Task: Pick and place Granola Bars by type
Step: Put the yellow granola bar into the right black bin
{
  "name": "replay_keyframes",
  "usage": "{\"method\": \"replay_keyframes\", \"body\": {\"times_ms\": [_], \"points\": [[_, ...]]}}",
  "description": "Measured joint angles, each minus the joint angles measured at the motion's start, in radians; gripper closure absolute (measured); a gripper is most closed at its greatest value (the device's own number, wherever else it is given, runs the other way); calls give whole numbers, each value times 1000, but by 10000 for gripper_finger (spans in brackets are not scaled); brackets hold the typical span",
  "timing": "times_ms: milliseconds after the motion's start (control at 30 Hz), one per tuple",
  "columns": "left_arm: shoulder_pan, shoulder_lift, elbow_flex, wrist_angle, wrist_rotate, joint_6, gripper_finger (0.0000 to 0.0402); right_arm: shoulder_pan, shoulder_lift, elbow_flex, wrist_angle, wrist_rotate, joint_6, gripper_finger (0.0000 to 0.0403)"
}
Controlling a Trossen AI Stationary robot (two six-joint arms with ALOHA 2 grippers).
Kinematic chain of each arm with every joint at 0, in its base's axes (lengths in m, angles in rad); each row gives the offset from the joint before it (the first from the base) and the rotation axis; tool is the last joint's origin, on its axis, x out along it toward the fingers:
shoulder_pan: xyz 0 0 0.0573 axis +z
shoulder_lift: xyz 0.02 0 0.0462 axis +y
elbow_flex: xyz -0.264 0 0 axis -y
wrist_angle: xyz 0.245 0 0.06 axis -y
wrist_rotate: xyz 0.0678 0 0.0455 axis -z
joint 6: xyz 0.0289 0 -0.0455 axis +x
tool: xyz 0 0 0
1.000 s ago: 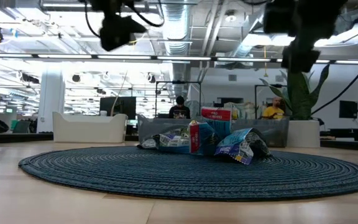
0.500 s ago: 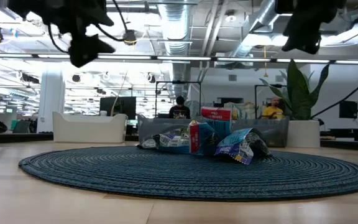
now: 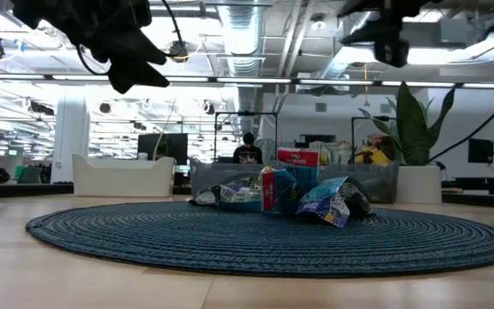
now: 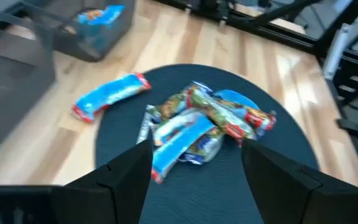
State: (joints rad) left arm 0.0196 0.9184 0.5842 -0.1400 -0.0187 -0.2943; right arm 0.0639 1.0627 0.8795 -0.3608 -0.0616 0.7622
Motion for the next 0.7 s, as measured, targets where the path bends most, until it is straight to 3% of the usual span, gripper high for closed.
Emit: {"method": "replay_keyframes", "body": {"times_ms": [300,433,700], "points": [[0,0,0,84,-2,5,164,-7,89,0,149,-14,67,255],[28,24,1,69,52,49,164,-7,110,-1,179,-16,77,255],[81,221,102,-62,95,177,164,-16,120,0,238,-16,78,255]]}}
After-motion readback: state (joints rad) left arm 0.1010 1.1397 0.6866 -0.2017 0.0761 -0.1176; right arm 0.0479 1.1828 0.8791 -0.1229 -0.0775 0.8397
